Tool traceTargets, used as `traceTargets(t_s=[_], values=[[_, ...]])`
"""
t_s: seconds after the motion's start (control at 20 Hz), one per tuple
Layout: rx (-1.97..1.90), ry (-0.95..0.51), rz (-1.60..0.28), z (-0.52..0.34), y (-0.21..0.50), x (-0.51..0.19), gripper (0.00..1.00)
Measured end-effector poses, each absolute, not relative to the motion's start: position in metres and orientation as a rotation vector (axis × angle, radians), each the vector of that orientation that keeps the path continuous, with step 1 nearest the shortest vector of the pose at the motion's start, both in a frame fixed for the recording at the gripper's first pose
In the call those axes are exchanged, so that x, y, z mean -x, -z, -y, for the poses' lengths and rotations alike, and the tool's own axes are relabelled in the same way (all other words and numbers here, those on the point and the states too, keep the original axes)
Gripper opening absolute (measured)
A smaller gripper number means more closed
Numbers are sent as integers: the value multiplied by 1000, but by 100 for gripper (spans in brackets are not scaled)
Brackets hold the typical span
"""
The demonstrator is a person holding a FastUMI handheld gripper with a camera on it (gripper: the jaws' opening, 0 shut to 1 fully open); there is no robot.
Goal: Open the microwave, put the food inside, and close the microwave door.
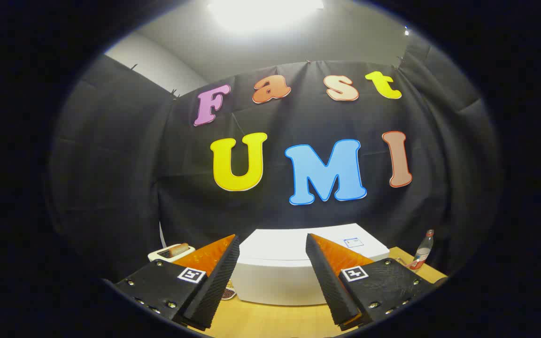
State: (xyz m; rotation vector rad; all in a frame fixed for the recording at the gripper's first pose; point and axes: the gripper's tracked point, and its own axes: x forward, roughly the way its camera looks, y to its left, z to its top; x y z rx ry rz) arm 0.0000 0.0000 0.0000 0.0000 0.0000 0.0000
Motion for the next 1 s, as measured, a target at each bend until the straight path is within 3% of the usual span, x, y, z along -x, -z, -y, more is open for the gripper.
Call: traceTargets(t_s=[0.35,1.0], values=[[143,-67,37,-17,10,-3,90],[91,-44,62,9,-9,2,90]])
